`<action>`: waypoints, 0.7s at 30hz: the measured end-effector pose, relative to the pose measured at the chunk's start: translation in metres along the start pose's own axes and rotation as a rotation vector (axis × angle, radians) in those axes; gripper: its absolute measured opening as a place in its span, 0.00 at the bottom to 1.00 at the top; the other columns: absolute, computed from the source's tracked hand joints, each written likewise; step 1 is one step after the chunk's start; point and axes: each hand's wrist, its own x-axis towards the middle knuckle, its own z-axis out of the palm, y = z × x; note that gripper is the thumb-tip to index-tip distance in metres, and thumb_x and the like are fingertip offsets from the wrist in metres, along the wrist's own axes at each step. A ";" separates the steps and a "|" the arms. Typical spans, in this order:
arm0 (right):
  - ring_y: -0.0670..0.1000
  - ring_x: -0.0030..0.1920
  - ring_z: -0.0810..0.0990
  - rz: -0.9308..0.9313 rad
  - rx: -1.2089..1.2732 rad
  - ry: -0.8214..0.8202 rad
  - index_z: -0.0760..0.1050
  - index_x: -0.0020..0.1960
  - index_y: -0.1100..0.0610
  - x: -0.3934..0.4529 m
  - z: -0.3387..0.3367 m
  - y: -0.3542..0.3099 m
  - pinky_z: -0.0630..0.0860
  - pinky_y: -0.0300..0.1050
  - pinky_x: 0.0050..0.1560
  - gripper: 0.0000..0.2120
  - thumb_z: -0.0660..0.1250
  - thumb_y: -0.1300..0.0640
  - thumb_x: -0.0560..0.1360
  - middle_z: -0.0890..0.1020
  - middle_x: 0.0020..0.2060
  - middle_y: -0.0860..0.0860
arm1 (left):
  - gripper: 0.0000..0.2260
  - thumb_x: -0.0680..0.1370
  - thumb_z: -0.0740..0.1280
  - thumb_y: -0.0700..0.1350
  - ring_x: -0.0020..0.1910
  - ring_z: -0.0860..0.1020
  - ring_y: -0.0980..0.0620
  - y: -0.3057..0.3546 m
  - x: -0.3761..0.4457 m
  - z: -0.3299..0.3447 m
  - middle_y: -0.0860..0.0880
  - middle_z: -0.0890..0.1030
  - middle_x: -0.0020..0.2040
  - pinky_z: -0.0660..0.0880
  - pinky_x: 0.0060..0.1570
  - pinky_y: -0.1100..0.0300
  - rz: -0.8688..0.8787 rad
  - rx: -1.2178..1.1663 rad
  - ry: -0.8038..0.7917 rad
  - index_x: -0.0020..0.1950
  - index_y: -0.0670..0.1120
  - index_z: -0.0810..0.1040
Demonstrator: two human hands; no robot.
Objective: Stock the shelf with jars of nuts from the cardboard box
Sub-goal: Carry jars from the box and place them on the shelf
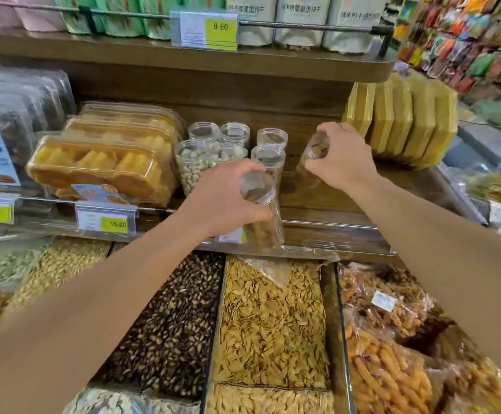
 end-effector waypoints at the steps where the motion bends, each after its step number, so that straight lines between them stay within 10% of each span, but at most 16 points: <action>1: 0.54 0.61 0.74 -0.012 -0.008 -0.022 0.69 0.70 0.53 0.009 0.006 0.002 0.70 0.48 0.58 0.30 0.74 0.52 0.70 0.73 0.63 0.53 | 0.30 0.66 0.77 0.53 0.47 0.73 0.62 -0.001 0.003 -0.001 0.60 0.74 0.58 0.67 0.45 0.68 -0.007 -0.017 -0.006 0.67 0.57 0.73; 21: 0.52 0.66 0.70 0.070 0.211 -0.085 0.63 0.73 0.54 0.025 0.032 0.020 0.65 0.41 0.59 0.31 0.70 0.51 0.74 0.65 0.70 0.51 | 0.30 0.65 0.77 0.50 0.54 0.74 0.62 0.004 0.028 -0.015 0.60 0.75 0.60 0.69 0.45 0.73 0.026 -0.032 0.074 0.67 0.55 0.74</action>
